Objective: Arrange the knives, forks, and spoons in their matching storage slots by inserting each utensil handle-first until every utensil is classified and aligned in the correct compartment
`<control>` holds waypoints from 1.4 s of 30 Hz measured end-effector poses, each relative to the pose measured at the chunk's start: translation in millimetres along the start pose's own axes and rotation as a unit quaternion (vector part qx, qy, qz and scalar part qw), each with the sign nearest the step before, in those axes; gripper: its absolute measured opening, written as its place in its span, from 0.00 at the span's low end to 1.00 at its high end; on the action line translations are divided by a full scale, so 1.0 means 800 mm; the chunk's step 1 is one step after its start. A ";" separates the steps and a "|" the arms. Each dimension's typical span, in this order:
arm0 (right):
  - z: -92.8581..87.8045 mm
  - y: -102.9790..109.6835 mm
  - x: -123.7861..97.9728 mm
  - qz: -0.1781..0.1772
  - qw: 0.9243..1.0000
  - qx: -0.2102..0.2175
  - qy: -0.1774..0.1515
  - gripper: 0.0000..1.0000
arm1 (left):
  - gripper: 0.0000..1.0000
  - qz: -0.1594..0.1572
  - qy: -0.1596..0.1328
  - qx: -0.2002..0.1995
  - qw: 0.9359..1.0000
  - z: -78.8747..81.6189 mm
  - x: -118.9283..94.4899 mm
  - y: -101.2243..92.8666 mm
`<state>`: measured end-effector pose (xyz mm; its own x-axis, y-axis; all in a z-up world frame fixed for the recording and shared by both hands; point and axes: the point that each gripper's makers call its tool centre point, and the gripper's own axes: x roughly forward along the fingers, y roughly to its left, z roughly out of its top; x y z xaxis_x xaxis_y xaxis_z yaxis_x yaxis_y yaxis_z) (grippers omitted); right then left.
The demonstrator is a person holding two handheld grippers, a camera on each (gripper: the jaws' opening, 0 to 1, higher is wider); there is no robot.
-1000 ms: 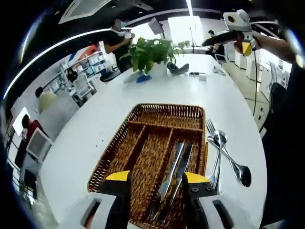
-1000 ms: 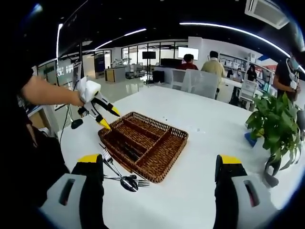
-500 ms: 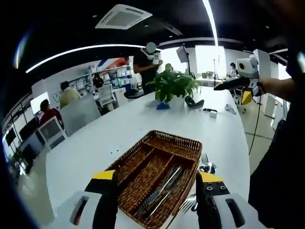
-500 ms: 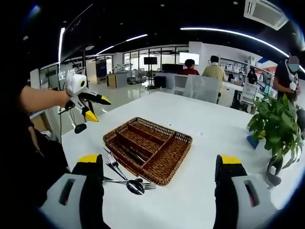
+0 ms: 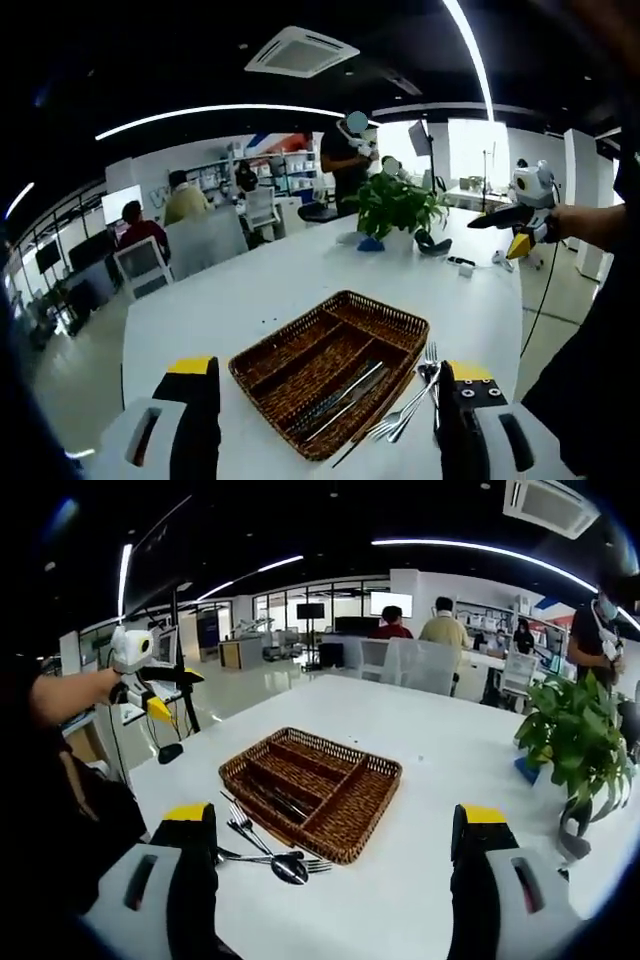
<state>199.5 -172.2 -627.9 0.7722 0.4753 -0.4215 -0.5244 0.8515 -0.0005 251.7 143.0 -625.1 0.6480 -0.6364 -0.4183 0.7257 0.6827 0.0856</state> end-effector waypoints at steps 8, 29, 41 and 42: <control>0.000 -0.004 -0.004 -0.001 1.000 0.002 -0.003 0.99 | 1.00 0.006 -0.007 -0.011 1.000 -0.003 -0.011 -0.010; -0.006 -0.014 -0.013 -0.011 1.000 -0.018 -0.012 0.99 | 0.96 -0.051 0.047 0.054 0.996 -0.012 -0.010 -0.054; -0.001 -0.015 -0.022 -0.013 1.000 -0.017 -0.008 0.99 | 1.00 -0.105 0.079 0.096 0.987 -0.005 0.028 -0.074; -0.001 -0.016 -0.024 -0.014 1.000 -0.017 -0.010 0.99 | 1.00 -0.108 0.079 0.098 0.986 -0.004 0.030 -0.075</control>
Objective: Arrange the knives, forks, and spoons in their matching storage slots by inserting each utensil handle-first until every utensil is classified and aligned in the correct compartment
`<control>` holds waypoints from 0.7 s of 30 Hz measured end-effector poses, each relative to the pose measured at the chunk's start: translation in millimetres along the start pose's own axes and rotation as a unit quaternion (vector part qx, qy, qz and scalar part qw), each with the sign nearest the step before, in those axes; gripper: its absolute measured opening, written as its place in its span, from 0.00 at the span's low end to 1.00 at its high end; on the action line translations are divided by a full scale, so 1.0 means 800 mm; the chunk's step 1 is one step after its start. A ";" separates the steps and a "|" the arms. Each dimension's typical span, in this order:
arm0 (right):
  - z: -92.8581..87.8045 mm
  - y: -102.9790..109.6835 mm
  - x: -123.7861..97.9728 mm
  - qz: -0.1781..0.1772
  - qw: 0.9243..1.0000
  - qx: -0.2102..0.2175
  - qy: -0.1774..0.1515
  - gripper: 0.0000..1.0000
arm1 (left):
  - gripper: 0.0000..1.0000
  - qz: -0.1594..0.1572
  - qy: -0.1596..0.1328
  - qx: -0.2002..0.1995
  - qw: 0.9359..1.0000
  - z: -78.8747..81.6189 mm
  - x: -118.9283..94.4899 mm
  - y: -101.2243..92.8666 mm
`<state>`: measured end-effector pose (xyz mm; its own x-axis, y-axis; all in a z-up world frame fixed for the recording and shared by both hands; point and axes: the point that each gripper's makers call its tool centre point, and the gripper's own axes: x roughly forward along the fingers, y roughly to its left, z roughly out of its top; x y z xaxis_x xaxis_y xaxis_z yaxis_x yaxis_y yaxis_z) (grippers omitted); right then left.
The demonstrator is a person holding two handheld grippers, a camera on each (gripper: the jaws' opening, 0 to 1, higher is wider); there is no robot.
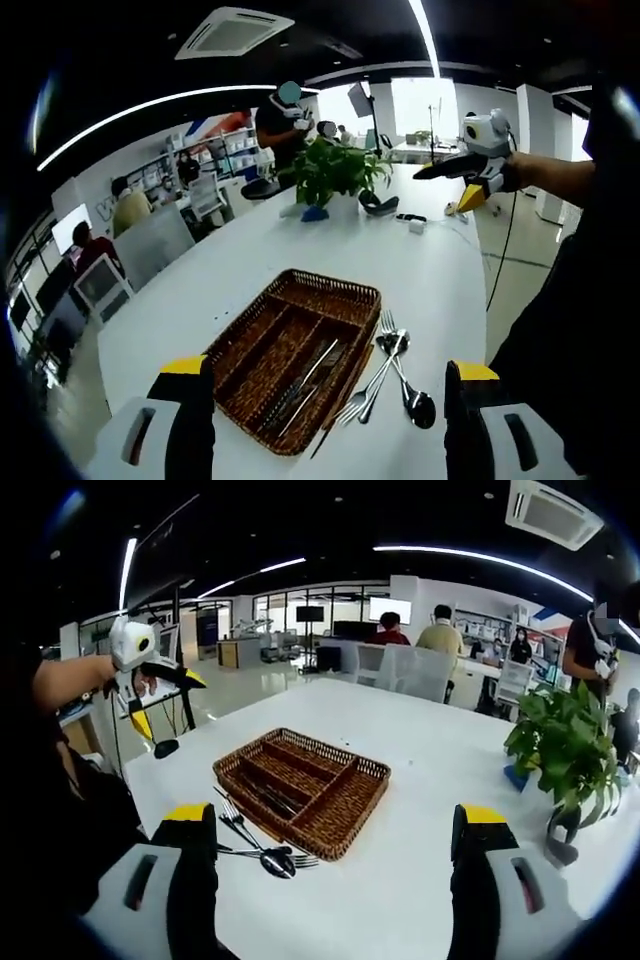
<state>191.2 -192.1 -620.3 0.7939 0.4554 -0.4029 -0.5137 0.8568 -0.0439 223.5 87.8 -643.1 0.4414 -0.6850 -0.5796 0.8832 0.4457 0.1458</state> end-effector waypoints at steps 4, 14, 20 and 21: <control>-0.001 -0.002 -0.004 -0.005 1.000 0.003 -0.002 0.99 | 1.00 -0.019 0.002 0.017 1.000 0.011 0.013 -0.010; -0.012 -0.007 -0.010 -0.014 1.000 0.014 0.001 0.99 | 0.95 -0.070 0.033 0.058 0.995 0.004 0.052 -0.043; -0.013 -0.010 -0.012 -0.017 1.000 0.021 -0.001 0.99 | 0.89 -0.086 0.051 0.072 0.992 -0.010 0.079 -0.053; -0.014 -0.011 -0.012 -0.017 1.000 0.022 -0.001 0.99 | 0.89 -0.090 0.052 0.076 0.992 -0.010 0.082 -0.056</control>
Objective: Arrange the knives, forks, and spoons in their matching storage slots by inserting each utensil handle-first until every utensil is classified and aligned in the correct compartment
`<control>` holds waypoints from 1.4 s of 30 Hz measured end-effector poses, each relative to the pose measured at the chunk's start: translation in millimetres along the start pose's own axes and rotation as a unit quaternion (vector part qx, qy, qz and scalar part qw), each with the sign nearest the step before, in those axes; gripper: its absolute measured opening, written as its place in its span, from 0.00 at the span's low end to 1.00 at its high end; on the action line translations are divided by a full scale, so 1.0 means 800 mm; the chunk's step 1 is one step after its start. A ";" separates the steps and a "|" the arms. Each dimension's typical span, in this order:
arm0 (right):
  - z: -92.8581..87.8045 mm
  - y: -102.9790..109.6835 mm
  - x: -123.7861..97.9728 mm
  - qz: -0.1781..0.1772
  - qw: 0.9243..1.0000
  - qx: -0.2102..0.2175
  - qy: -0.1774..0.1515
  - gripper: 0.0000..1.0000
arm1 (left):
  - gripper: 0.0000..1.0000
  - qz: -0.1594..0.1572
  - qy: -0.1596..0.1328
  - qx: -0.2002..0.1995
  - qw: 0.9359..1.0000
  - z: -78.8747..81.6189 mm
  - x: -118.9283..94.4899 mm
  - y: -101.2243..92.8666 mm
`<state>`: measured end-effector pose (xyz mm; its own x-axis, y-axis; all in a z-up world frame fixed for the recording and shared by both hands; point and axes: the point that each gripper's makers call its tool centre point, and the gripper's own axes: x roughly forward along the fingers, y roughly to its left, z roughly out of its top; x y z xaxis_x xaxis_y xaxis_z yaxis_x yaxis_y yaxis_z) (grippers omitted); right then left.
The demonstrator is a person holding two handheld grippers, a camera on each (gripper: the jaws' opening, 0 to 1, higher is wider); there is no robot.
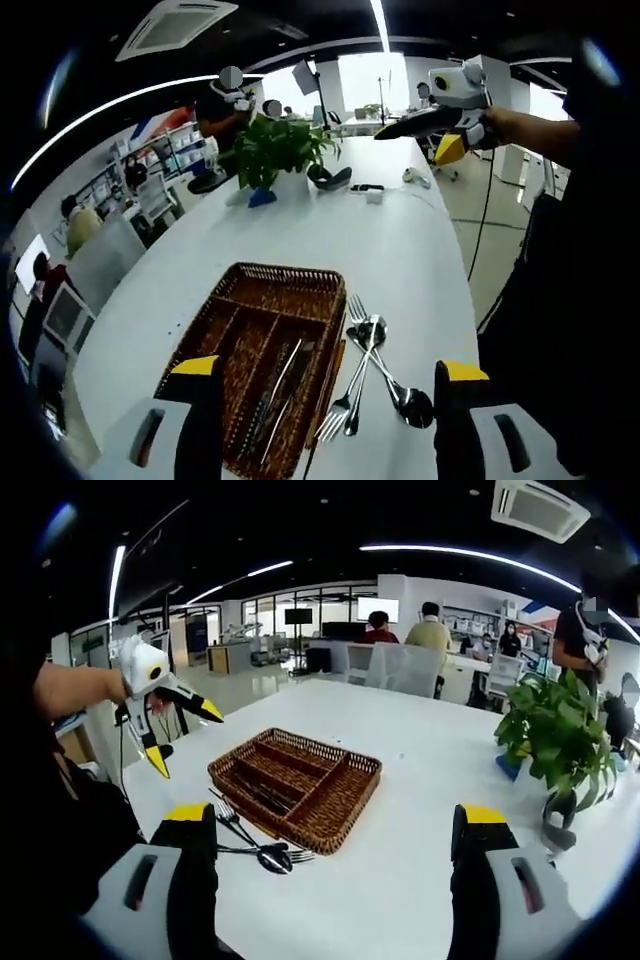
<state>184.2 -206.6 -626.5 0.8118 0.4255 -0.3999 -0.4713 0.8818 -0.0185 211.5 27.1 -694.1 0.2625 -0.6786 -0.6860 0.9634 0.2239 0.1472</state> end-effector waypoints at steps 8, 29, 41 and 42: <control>-0.009 -0.006 -0.003 -0.004 1.000 0.006 0.005 0.99 | 0.83 -0.019 0.009 0.021 1.000 0.001 0.020 -0.006; -0.014 -0.021 -0.004 -0.006 1.000 0.022 0.004 0.99 | 0.60 -0.057 0.060 0.047 0.995 -0.044 0.115 -0.025; -0.032 -0.031 -0.017 -0.019 0.999 0.040 0.013 0.99 | 0.36 -0.097 0.095 0.058 0.989 -0.081 0.172 -0.052; -0.032 -0.031 -0.018 -0.019 0.999 0.040 0.013 0.99 | 0.35 -0.100 0.096 0.058 0.989 -0.081 0.175 -0.052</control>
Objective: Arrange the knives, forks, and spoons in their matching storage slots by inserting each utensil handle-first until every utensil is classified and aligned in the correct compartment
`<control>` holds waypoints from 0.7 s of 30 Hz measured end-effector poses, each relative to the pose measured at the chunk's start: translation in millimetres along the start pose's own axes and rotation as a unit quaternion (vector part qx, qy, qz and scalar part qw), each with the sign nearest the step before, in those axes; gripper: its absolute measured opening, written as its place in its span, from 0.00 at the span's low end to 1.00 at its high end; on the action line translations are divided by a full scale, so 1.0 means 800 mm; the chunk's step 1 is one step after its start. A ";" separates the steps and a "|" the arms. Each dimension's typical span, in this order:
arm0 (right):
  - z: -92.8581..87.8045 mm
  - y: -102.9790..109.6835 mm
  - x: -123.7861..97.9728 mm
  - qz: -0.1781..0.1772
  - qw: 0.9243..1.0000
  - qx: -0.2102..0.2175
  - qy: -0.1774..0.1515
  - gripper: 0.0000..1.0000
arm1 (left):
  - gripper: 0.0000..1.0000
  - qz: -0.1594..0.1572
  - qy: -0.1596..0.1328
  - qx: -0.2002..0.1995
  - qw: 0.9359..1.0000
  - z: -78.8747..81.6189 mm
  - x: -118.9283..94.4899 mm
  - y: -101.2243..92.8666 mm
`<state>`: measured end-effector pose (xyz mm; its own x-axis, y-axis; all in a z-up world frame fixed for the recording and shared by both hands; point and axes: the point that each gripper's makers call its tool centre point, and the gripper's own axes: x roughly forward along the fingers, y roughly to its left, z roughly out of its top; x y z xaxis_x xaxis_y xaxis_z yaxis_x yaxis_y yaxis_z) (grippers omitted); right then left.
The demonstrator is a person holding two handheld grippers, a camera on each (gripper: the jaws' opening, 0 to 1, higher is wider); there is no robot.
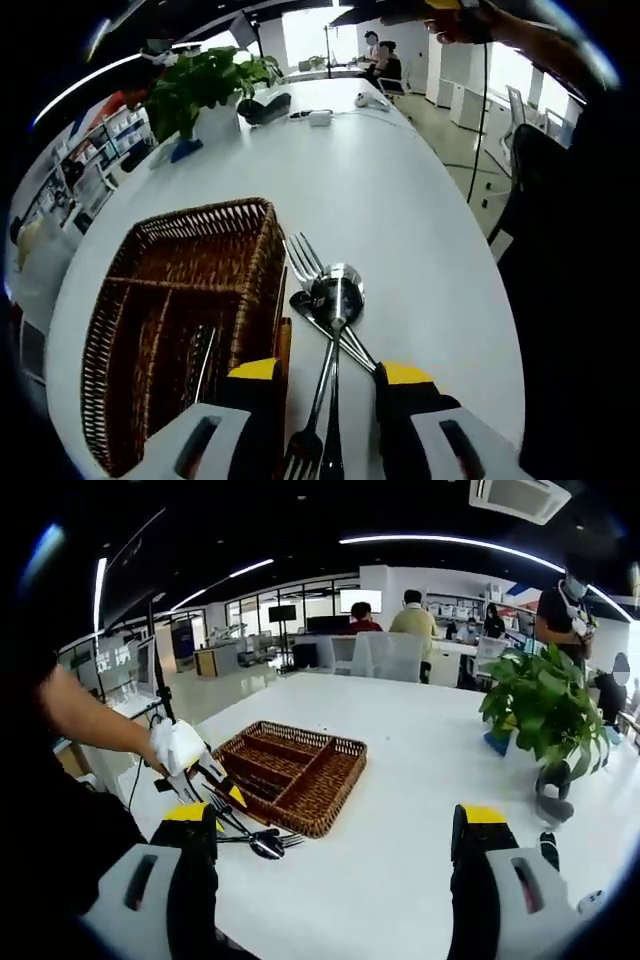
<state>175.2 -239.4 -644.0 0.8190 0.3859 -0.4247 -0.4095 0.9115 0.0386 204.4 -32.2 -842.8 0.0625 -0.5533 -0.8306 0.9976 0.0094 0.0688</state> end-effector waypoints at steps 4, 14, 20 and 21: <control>-0.005 -0.002 -0.001 -0.002 1.000 0.002 0.003 0.99 | 0.26 -0.002 0.005 0.006 1.000 -0.002 0.007 0.002; -0.013 -0.007 -0.005 -0.006 1.000 0.009 0.007 0.99 | 0.13 -0.017 0.012 0.015 1.000 -0.005 0.029 0.000; -0.017 -0.010 -0.007 -0.008 1.000 0.014 0.008 0.99 | 0.09 -0.021 0.018 0.021 0.999 -0.011 0.034 -0.005; -0.018 -0.010 -0.007 -0.008 1.000 0.014 0.009 0.99 | 0.09 -0.020 0.015 0.020 0.999 -0.010 0.035 -0.004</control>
<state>168.0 -250.6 -655.3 0.8176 0.3696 -0.4416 -0.3854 0.9210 0.0574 203.2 -40.8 -870.5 0.0236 -0.5269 -0.8496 0.9973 -0.0461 0.0563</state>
